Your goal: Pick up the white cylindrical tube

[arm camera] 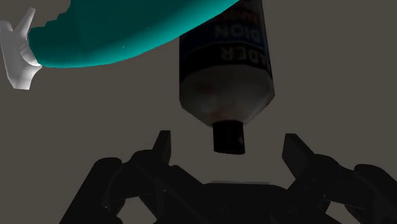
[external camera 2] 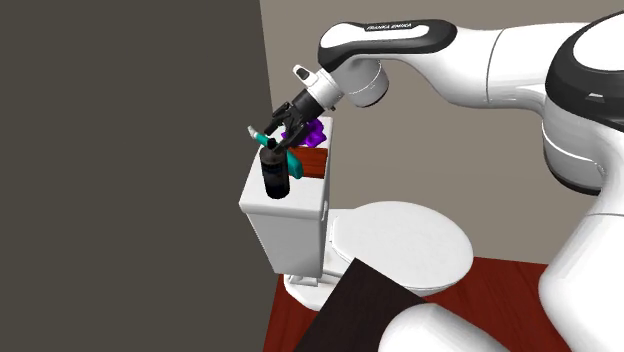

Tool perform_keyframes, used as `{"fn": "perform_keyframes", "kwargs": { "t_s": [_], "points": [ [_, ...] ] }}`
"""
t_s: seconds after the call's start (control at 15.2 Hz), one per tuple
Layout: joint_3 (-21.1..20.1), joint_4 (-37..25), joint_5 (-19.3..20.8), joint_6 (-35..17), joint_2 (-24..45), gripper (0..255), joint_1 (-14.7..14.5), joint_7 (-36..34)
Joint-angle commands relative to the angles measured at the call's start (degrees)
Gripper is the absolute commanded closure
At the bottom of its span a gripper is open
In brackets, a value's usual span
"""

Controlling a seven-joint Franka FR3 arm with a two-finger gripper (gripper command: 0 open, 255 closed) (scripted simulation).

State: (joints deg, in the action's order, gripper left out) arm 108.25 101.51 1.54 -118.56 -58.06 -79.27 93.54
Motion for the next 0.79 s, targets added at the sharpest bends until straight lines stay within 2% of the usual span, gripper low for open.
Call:
{"fn": "perform_keyframes", "kwargs": {
  "t_s": [0.0,0.26,0.33,0.73],
  "points": [
    [0.7,0.2,0.4,-0.7,-0.7,0,-0.4,0.6],
    [1.8,0.4,0.9,-1.6,-1.6,0,-0.9,1.2],
    [1.8,0.3,0.9,-1.5,-1.6,255,-0.9,1.2],
    [1.8,0.1,0.9,-1.5,-1.7,255,-1.0,1.2]
  ]
}}
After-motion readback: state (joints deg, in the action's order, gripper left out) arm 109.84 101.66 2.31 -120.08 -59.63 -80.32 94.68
